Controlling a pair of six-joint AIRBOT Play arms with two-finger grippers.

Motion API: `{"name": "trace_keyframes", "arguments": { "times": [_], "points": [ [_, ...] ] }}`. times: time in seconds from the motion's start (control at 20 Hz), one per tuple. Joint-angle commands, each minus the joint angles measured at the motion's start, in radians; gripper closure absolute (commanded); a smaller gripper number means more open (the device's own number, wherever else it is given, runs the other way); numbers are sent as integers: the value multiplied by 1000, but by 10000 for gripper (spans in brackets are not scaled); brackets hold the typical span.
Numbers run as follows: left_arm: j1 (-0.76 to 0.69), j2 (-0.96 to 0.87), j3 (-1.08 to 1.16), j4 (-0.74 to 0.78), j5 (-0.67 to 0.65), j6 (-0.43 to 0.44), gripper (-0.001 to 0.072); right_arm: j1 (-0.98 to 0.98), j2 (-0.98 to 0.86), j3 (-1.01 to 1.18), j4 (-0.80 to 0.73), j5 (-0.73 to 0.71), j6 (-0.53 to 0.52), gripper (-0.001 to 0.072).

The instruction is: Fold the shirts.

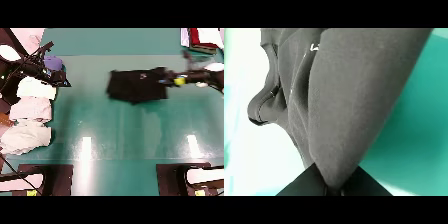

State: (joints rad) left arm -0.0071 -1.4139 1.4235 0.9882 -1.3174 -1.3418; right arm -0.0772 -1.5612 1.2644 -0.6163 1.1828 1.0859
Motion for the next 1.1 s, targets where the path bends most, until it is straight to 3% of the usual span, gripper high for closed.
{"name": "trace_keyframes", "arguments": {
  "times": [0.0,0.3,0.55,0.7,0.75,0.8,0.85,0.95,1.05],
  "points": [
    [0,0,0,0,1,-1,685,-347,200,-198,-77,-85,33,702],
    [0,0,0,-2,10,-5,684,-857,417,-433,-152,-198,56,702],
    [0,0,0,-2,17,-4,685,-996,548,-563,-391,-252,232,701],
    [0,0,0,-2,17,-2,684,-1007,600,-569,-549,-214,278,690],
    [0,0,0,-2,17,0,684,-1007,610,-552,-622,-200,278,539],
    [0,0,0,-2,16,0,684,-1007,612,-533,-682,-201,278,200],
    [0,0,0,-2,14,8,685,-1007,611,-506,-730,-184,278,-8],
    [0,0,0,-2,-8,15,684,-1007,611,-426,-735,-113,291,20],
    [0,0,0,-2,-14,15,684,-972,611,-354,-638,-63,304,47]
  ]
}}
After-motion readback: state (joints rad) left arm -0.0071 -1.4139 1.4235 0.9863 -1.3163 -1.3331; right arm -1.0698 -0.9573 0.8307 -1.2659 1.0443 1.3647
